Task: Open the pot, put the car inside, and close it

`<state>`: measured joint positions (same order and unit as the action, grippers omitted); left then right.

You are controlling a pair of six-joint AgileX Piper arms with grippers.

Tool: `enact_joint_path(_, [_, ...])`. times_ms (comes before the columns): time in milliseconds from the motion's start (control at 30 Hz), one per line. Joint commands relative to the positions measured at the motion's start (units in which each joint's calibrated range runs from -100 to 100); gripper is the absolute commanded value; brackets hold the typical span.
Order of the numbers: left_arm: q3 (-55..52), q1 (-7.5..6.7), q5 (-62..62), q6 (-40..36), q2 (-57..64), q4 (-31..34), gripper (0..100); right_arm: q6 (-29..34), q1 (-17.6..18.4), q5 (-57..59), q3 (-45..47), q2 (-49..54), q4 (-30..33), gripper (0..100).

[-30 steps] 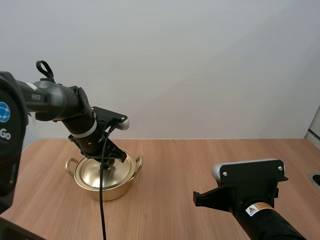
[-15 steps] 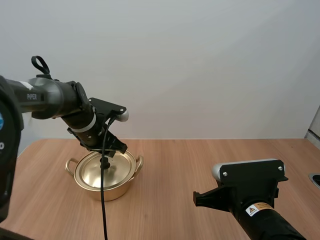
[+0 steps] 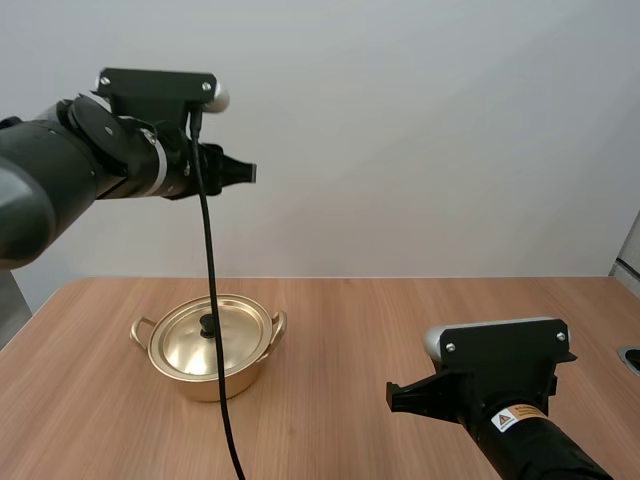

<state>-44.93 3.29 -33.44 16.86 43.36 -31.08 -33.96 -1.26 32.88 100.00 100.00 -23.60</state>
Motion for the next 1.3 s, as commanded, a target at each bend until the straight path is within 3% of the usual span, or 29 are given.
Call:
enact_joint_path(0, [-0.03,-0.05,1.80,-0.55,7.07,-0.81,61,0.03,0.07,0.12,0.00,0.00,-0.08,0])
enact_joint_path(367, [-10.86,-0.25,4.05,-0.39,20.00,-0.26,61,0.03,0.09,0.12,0.00,0.00,-0.08,0])
enact_joint_path(600, [-24.74,-0.45,32.16,-0.39,32.90,-0.26,61,0.03,0.09,0.12,0.00,0.00,-0.08,0])
enact_joint_path(867, [-35.00,-3.84,32.44,-0.39,42.54,-0.26,61,0.03,0.09,0.12,0.00,0.00,-0.08,0])
enact_joint_path(1133, [-43.79,-4.00,32.44,0.01,56.11,0.17,61,0.03,0.09,0.12,0.00,0.00,-0.08,0])
enact_joint_path(1267, [-47.50,-4.09,33.44,3.68,56.64,0.17,61,0.03,0.09,0.12,0.00,0.00,-0.08,0])
